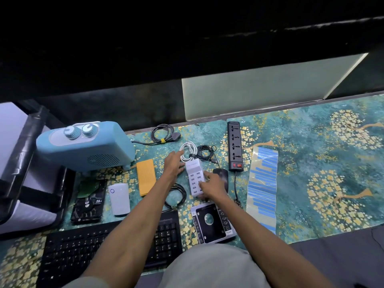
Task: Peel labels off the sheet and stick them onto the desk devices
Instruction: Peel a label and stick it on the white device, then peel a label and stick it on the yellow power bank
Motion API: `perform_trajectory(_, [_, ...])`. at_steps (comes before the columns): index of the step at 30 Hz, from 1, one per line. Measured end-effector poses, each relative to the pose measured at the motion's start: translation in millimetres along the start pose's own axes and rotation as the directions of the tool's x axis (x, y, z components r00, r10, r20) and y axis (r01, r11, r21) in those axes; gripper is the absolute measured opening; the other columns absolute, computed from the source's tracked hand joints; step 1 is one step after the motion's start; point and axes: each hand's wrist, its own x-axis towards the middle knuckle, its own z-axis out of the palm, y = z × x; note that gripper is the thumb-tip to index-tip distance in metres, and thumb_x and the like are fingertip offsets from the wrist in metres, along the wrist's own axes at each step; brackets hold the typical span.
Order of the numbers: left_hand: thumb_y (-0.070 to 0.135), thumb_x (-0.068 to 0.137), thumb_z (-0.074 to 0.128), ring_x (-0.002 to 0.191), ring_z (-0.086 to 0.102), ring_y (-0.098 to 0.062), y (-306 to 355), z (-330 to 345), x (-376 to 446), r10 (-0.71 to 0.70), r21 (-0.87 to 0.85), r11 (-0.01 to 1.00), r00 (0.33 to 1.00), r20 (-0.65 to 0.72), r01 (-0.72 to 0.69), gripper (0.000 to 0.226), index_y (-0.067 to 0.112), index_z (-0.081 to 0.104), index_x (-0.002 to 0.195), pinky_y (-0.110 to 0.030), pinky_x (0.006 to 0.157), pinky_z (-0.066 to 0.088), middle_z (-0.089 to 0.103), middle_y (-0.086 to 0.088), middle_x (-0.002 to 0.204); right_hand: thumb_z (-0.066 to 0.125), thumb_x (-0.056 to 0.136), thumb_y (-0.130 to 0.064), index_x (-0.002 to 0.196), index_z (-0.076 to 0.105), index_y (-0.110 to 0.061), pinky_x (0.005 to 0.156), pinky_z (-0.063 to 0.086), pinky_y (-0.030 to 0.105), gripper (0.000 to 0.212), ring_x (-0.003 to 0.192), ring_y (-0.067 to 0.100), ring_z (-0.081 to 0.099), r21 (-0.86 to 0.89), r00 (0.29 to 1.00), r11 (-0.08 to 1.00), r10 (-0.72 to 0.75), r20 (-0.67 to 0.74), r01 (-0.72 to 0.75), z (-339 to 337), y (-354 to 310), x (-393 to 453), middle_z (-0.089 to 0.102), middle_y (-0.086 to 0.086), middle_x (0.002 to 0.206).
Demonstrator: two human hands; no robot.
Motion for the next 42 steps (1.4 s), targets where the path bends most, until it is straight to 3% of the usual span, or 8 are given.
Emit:
perform_trajectory(5, [0.031,0.081,0.068,0.079,0.065,-0.026,-22,-1,-6,0.043,0.052,0.998,0.982,-0.183,-0.034,0.051,0.004,0.062,0.123,-0.036,0.068,0.051,0.067,-0.01,0.092,0.054,0.094,-0.002,0.132,0.06,-0.02,0.068,0.058,0.042,0.043,0.089,0.03,0.066,-0.421,0.965,0.896,-0.218,-0.143,0.14,4,-10,2,0.063,0.011,0.112])
perform_trajectory(9, [0.024,0.082,0.071,0.077,0.062,-0.018,-34,4,-33,0.189,0.269,0.955,0.954,-0.231,-0.124,0.028,0.016,0.061,0.107,-0.03,0.063,0.048,0.065,0.0,0.09,0.059,0.093,-0.004,0.106,0.075,-0.02,0.066,0.055,0.034,0.026,0.084,0.025,0.069,-0.673,0.944,0.734,-0.279,-0.176,0.092,-4,-19,-3,0.07,0.004,0.107])
perform_trajectory(14, [0.007,0.085,0.065,0.07,0.059,-0.015,-38,17,-52,0.362,0.369,0.893,0.899,-0.244,-0.26,0.017,0.017,0.064,0.099,-0.027,0.055,0.044,0.064,0.001,0.085,0.063,0.094,-0.019,0.103,0.078,-0.025,0.069,0.059,0.032,0.019,0.087,0.02,0.072,-0.505,0.886,0.856,-0.318,-0.338,0.115,-16,-14,-9,0.077,-0.004,0.103])
perform_trajectory(20, [0.012,0.085,0.067,0.07,0.062,-0.015,-51,55,-68,0.453,0.461,0.8,0.89,-0.043,-0.385,0.006,0.016,0.067,0.09,-0.03,0.064,0.049,0.066,0.002,0.076,0.062,0.096,-0.025,0.102,0.076,-0.027,0.069,0.046,0.027,0.016,0.093,0.022,0.067,-0.34,0.847,0.94,-0.195,-0.495,0.018,-45,11,-24,0.074,-0.003,0.108])
perform_trajectory(28, [0.012,0.084,0.061,0.087,0.062,-0.025,-97,143,-91,0.182,0.677,0.62,0.912,0.366,-0.396,0.026,0.003,0.069,0.107,-0.035,0.08,0.05,0.072,-0.015,0.102,0.07,0.088,-0.022,0.123,0.063,-0.021,0.094,0.047,0.046,0.036,0.12,0.038,0.053,-0.103,0.693,0.937,0.169,-0.701,-0.333,-115,103,-60,0.057,0.013,0.128])
perform_trajectory(33, [0.018,0.082,0.057,0.083,0.053,-0.027,-86,172,-95,0.077,0.776,0.494,0.909,0.409,-0.391,0.016,0.01,0.047,0.091,-0.035,0.07,0.038,0.053,-0.011,0.087,0.074,0.089,-0.033,0.134,0.048,-0.019,0.089,0.047,0.044,0.053,0.117,0.037,0.056,0.172,0.738,0.936,0.349,-0.577,-0.308,-134,135,-70,0.056,0.014,0.131])
perform_trajectory(38, [0.02,0.085,0.066,0.065,0.044,-0.024,-92,185,-82,-0.002,0.708,0.641,0.922,0.386,-0.295,0.024,0.015,0.042,0.082,-0.038,0.056,0.039,0.047,-0.014,0.079,0.073,0.091,-0.026,0.125,0.051,-0.024,0.077,0.057,0.047,0.04,0.091,0.03,0.067,0.257,0.762,0.949,0.304,-0.572,-0.185,-143,134,-74,0.07,0.01,0.109])
perform_trajectory(42, [0.024,0.088,0.075,0.08,0.065,-0.029,-94,182,-85,0.048,0.624,0.704,0.899,0.436,-0.34,0.031,0.012,0.063,0.115,-0.037,0.066,0.05,0.067,-0.014,0.093,0.071,0.092,-0.033,0.125,0.057,-0.027,0.093,0.048,0.043,0.036,0.119,0.032,0.052,-0.059,0.752,0.965,0.161,-0.639,-0.257,-148,128,-77,0.055,0.008,0.125])
